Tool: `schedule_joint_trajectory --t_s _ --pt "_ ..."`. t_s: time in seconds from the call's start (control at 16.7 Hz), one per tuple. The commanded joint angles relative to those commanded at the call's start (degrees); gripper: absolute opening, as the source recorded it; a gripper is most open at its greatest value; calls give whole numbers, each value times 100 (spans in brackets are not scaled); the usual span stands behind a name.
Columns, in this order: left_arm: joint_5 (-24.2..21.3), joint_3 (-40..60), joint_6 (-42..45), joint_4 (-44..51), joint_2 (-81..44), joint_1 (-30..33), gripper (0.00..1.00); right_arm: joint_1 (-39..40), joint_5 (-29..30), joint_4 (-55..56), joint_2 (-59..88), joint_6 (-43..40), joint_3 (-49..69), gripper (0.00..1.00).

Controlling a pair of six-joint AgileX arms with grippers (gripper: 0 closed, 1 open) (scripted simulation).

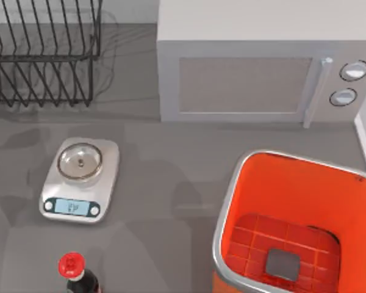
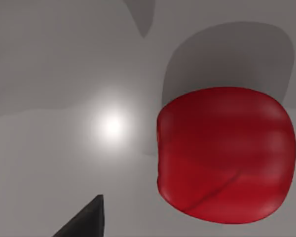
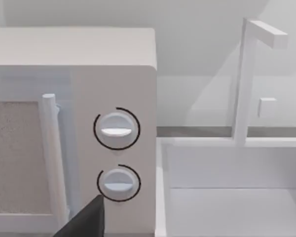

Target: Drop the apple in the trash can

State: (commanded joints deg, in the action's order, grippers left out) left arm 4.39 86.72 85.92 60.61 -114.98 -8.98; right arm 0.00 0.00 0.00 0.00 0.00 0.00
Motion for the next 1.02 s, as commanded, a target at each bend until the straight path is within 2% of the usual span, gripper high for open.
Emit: schedule_joint_trajectory --t_s 0.42,0.72,1.02 --pt "0 -700 91 -1255 -517 -104 100 0 0 0 0 0 0 100" --pt "-1 -781 107 -1370 -584 -117 100 0 0 0 0 0 0 100" --pt "-1 -781 107 -1370 -584 -117 62 0 0 0 0 0 0 100"
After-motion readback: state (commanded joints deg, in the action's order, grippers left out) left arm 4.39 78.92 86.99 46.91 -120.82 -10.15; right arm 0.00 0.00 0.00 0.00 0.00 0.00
